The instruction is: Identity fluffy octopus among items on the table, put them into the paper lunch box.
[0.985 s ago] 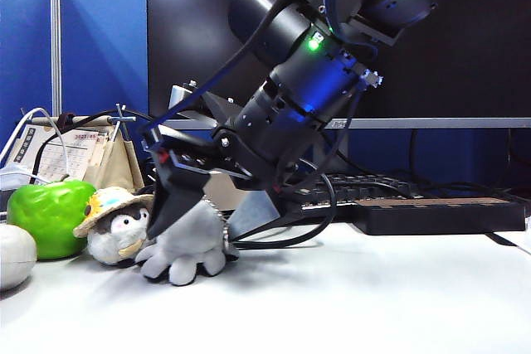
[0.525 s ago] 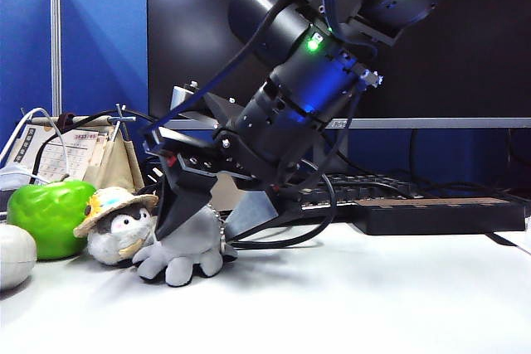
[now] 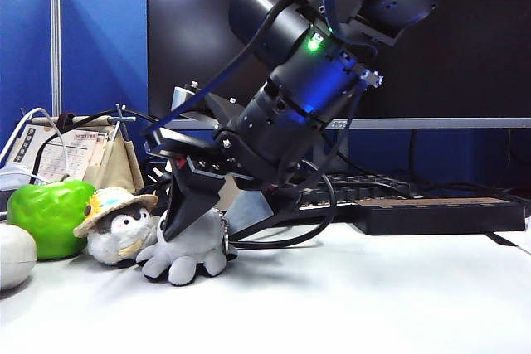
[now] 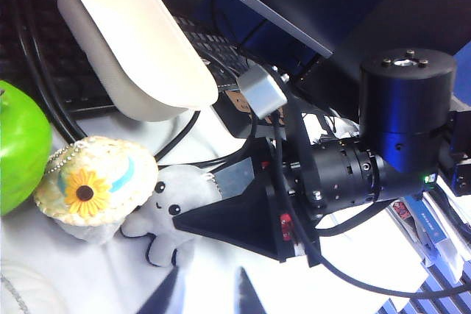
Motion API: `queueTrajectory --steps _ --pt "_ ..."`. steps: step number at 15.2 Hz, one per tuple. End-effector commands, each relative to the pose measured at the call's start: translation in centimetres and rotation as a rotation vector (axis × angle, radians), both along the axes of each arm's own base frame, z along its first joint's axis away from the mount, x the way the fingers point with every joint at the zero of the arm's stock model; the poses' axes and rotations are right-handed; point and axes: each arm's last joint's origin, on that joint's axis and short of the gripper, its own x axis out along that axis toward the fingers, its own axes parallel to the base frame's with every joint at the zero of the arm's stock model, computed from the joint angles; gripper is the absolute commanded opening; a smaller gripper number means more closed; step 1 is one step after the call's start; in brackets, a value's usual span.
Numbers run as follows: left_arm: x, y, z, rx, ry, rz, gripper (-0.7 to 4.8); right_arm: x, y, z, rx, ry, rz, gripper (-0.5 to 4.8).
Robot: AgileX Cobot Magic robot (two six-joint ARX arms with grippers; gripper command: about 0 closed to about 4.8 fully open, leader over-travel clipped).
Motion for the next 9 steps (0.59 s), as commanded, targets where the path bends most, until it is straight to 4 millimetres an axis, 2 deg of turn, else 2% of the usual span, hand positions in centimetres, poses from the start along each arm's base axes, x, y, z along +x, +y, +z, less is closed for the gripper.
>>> queueTrajectory --steps 1,9 --pt "-0.04 -0.01 -0.12 0.004 0.009 -0.007 0.98 0.15 -0.05 0.16 0.003 -0.006 -0.006 2.69" --pt "-0.05 -0.01 -0.12 0.004 0.009 -0.007 0.98 -0.13 -0.36 0.07 -0.032 0.026 -0.006 2.69"
